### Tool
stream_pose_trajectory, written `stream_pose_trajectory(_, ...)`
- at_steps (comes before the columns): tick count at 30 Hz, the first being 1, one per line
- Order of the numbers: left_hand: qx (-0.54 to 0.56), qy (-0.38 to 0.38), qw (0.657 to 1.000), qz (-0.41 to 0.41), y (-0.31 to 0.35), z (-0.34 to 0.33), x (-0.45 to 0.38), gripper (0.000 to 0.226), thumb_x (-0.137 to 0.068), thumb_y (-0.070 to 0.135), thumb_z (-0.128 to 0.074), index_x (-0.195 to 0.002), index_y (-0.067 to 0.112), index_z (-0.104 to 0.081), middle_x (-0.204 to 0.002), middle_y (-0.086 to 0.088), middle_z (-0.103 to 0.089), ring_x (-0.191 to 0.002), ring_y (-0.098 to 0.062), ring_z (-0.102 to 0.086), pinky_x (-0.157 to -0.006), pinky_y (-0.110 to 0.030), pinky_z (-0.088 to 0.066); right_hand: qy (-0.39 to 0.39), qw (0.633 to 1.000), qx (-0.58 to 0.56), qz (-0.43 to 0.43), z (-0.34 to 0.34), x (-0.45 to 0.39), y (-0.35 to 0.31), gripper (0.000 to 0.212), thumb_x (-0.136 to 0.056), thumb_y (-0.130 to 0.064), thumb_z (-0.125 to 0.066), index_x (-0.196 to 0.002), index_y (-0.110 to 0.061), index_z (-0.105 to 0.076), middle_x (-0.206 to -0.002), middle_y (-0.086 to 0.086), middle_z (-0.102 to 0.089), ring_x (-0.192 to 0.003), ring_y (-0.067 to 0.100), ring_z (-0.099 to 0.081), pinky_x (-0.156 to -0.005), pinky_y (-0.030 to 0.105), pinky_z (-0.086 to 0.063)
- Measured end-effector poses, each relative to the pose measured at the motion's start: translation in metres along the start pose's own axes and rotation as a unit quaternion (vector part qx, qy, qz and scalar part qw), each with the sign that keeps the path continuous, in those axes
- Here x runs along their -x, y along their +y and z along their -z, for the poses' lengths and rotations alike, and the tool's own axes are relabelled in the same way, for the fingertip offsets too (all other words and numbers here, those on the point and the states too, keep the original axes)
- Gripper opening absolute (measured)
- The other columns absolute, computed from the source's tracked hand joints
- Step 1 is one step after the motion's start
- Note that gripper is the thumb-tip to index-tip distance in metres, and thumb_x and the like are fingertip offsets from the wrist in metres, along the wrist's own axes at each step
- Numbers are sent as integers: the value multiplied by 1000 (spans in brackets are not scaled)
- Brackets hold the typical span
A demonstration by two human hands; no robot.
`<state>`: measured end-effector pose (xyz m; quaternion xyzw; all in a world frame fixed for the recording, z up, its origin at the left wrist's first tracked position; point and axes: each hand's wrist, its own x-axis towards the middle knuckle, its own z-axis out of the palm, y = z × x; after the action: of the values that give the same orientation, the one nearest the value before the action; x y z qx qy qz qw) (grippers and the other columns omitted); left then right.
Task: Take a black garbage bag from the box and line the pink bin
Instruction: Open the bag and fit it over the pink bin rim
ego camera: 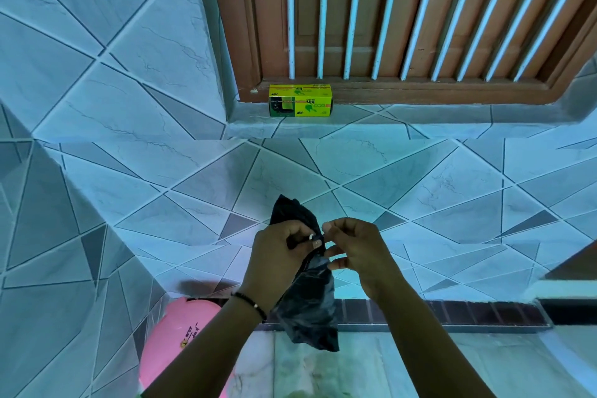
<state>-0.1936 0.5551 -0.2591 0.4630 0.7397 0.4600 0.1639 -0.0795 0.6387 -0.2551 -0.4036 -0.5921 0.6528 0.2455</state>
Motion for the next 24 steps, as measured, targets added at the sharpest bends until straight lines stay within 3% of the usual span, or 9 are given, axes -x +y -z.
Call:
stream_pose_trajectory(3,5,-20,999,-48,2,0,3,15,-80,11,-68,-72,23,-64,-69,15,-64,-69,8,-59,-65,0,-40,-7,999,42,-11,1,-6,5,24,-90,-33,-55,-106,-16,-61,-103,4,-66,-83,22,-62,-62,27,-53)
stream_pose_trajectory(6,-7,-55,993,-108,3,0,6,5,-83,11,-66,-82,16,-67,-78,19,-60,-77,11,-57,-72,1,-38,-41,999,32,1,9,-13,5,23,-96,-28,-47,-115,-25,-57,-117,0,-64,-108,22,-58,-85,37,-46)
stream_pose_trajectory(10,32,-82,988,-129,-1,1,7,5,-83,9,-63,-86,13,-65,-85,18,-59,-84,2,-57,-78,-5,-40,-70,996,-19,57,17,-15,2,33,-91,-3,-51,-103,-33,-59,-101,-10,-66,-94,12,-59,-83,32,-40)
stream_pose_trajectory(14,69,-99,988,-97,-4,1,7,5,-83,10,-63,-85,15,-65,-89,8,-64,-85,-6,-61,-80,-23,-52,8,995,-20,102,14,-20,1,32,-84,1,-57,-76,-28,-69,-75,-12,-69,-76,12,-60,-76,36,-44)
stream_pose_trajectory(15,79,-103,988,-87,-5,3,7,3,-83,16,-64,-86,15,-65,-91,4,-66,-87,-8,-63,-82,-28,-54,28,993,-22,110,13,-20,0,34,-83,1,-57,-70,-28,-70,-70,-13,-69,-72,10,-61,-73,33,-45)
stream_pose_trajectory(17,143,-108,982,-56,-4,8,6,25,-79,40,-63,-91,18,-66,-97,0,-69,-90,-11,-66,-79,-29,-55,34,990,-28,136,13,-20,-1,35,-83,1,-58,-67,-27,-71,-67,-12,-70,-68,8,-63,-67,27,-48)
stream_pose_trajectory(20,353,-63,932,57,-6,20,-5,45,-83,62,-41,-100,26,-63,-111,2,-67,-107,-19,-63,-84,-30,-52,16,985,-49,164,16,-20,-3,34,-82,7,-57,-71,-21,-72,-69,-8,-71,-69,11,-64,-62,23,-49)
stream_pose_trajectory(21,389,-45,917,79,-6,24,-10,40,-87,55,-38,-103,27,-62,-116,3,-65,-113,-22,-60,-89,-33,-51,9,984,-50,170,17,-22,-3,34,-82,8,-56,-73,-20,-72,-70,-5,-72,-70,16,-63,-64,25,-49)
stream_pose_trajectory(24,245,-81,966,29,0,29,-22,26,-94,22,-47,-117,34,-54,-126,3,-56,-114,-18,-57,-95,-33,-47,-25,982,-44,184,16,-23,-4,40,-81,12,-54,-72,-22,-74,-71,-2,-71,-74,25,-60,-68,33,-49)
